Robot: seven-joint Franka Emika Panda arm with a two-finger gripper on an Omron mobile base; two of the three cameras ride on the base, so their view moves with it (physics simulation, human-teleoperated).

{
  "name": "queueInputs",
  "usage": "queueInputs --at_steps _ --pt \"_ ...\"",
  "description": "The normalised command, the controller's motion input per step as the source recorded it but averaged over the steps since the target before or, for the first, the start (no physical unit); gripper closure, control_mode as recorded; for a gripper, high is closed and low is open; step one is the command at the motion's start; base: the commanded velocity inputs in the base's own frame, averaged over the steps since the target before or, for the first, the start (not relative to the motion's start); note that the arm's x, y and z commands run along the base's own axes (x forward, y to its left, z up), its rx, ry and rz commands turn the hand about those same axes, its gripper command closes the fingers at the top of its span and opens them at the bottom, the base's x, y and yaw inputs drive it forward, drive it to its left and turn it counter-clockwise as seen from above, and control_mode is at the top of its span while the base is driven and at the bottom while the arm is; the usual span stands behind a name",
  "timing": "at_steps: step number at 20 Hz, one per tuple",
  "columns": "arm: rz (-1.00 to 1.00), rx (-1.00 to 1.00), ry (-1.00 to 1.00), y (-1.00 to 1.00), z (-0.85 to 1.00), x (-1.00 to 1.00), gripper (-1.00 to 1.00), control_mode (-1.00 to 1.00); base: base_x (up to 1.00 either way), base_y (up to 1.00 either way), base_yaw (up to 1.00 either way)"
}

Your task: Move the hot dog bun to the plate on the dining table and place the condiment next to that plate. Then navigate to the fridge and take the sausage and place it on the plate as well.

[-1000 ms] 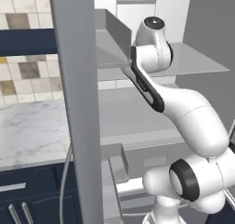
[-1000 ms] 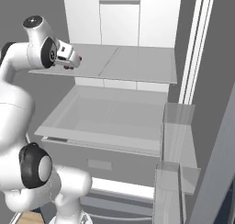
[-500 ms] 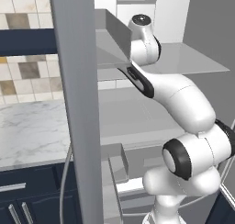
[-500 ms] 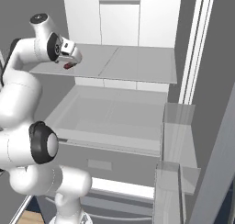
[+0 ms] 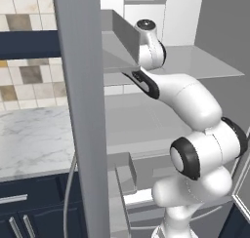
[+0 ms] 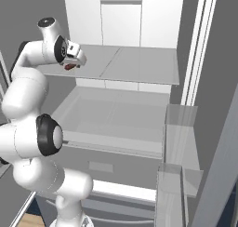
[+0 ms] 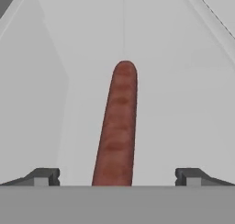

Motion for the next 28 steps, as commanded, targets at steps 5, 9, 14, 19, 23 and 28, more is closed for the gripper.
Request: queueInputs --at_steps 5,9,14,19,23,28 --pt "0.0 0.0 0.0 0.0 -0.24 0.16 -1.0 -1.0 0.0 0.0 0.0" --pt "0.0 0.0 0.01 0.0 -0.27 0.17 -1.0 -1.0 0.0 0.0 0.0" --pt "0.0 -0.02 0.02 0.0 -0.29 0.12 1.0 -1.0 0.0 0.0 0.0" --pt "0.0 -0.03 0.05 0.0 -0.28 0.02 1.0 -1.0 0.0 0.0 0.0" --pt "-0.01 0.0 0.01 -0.07 -0.07 -0.09 1.0 -1.0 0.0 0.0 0.0" --pt "-0.04 0.01 -0.08 -0.31 0.01 -0.44 1.0 -1.0 0.0 0.0 0.0"
